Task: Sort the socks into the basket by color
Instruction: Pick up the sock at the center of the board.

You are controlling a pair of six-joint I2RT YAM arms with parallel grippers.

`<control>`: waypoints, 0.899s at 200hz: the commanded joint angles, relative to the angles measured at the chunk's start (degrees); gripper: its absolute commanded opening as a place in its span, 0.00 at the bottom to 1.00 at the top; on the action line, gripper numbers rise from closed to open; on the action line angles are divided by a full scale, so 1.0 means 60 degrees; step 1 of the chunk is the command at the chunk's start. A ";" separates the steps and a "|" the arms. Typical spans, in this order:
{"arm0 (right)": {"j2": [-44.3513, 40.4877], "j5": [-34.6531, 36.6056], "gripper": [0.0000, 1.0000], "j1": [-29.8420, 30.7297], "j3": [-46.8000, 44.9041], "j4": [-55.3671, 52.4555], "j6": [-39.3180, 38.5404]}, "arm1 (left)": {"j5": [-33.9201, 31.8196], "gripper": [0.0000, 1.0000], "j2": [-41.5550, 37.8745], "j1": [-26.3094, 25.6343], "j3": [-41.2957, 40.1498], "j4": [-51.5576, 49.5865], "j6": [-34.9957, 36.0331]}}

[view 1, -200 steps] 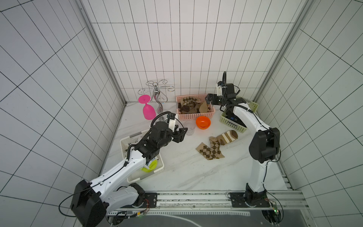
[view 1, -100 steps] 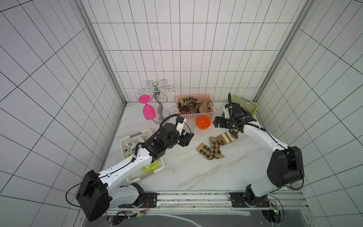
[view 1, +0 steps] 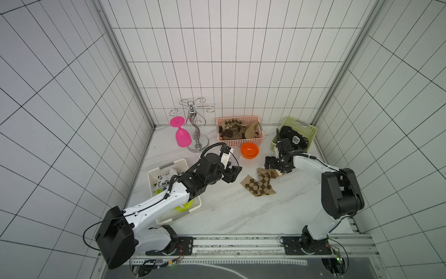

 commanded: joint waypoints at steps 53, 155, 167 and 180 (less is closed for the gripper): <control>0.0514 0.0607 0.92 -0.0060 -0.1011 0.0374 0.0394 | -0.0212 0.67 -0.0341 -0.0045 -0.0191 0.0265 -0.0133; -0.0337 -0.0258 0.11 -0.0349 -0.1615 0.0884 0.0617 | -0.0157 0.67 -0.0214 -0.0039 -0.0177 0.0365 0.0004; -0.0535 -0.0307 0.03 -0.0344 -0.1604 0.0851 0.0617 | -0.0139 0.67 -0.0182 -0.0039 -0.0177 0.0353 0.0017; -0.0689 -0.0310 0.02 -0.0353 -0.1501 0.0747 0.0585 | -0.0142 0.67 -0.0164 -0.0044 -0.0169 0.0392 0.0029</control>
